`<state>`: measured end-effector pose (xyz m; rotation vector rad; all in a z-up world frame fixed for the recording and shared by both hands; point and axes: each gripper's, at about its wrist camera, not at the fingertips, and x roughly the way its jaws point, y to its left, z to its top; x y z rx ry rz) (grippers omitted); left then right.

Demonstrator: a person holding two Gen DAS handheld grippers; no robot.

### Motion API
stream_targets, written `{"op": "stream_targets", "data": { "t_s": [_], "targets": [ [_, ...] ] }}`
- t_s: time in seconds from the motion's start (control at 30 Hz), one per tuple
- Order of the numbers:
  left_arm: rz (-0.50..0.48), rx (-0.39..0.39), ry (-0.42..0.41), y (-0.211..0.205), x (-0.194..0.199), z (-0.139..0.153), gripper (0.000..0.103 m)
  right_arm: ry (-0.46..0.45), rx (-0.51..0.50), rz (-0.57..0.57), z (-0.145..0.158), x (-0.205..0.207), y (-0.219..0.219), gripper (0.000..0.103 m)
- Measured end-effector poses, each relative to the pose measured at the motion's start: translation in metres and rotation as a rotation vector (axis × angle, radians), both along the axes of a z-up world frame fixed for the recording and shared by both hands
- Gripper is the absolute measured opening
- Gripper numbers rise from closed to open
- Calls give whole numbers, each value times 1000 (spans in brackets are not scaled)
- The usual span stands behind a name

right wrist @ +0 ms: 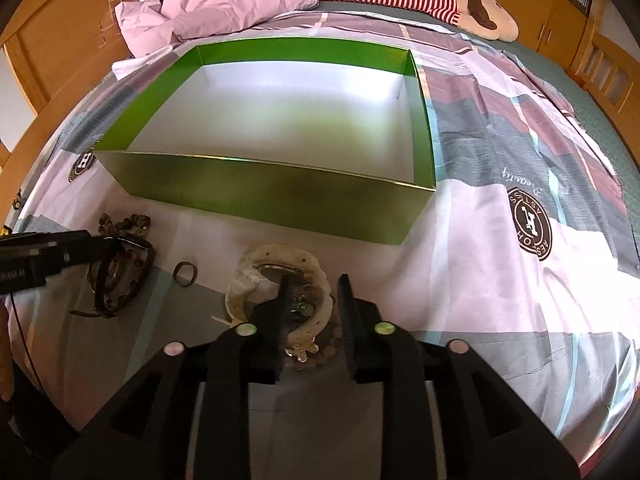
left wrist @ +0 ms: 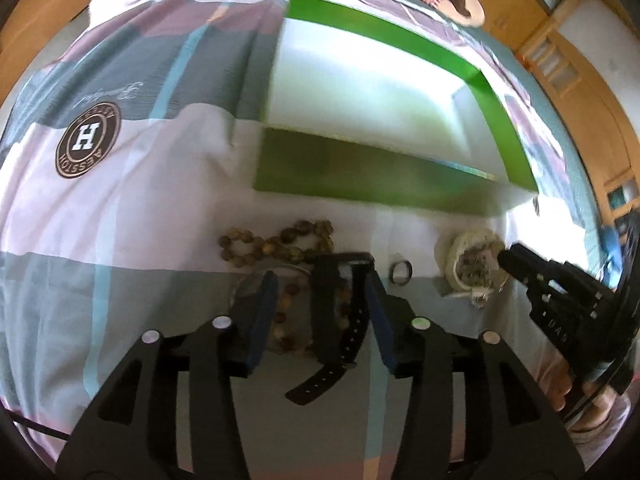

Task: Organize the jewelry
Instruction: 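Close the left tool on the black watch while the right tool closes on the white watch, then lift the black watch with the left tool while the right tool lifts the white watch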

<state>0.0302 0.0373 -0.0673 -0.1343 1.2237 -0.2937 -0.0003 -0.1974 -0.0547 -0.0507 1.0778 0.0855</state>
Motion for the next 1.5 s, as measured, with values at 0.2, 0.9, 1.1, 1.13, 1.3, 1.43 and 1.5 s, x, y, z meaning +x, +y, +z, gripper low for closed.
{"op": "stream_targets", "data": {
  "t_s": [0.2,0.9,1.1,1.13,1.3,1.43,1.5],
  "targets": [
    [-42,82,12,-20,-4,-15,42,20,-11,-4,-7,1,-1,30],
    [-64,26,-65,-12,-12,14,12,-129,32,26,15,-4,4,7],
    [-26,-5,-44,3,-2,13,12,-127,33,16,16,-3,3,7],
    [-19,-10,-41,5,-1,13,12,-121,37,11,16,-3,2,7],
    [-17,-10,-38,4,0,11,12,-100,42,-10,13,-1,-4,8],
    [-25,4,-32,0,-1,7,12,-24,74,-3,-2,4,-3,41],
    [-23,5,-29,-1,-1,6,12,4,59,7,-8,5,1,42]
  ]
}}
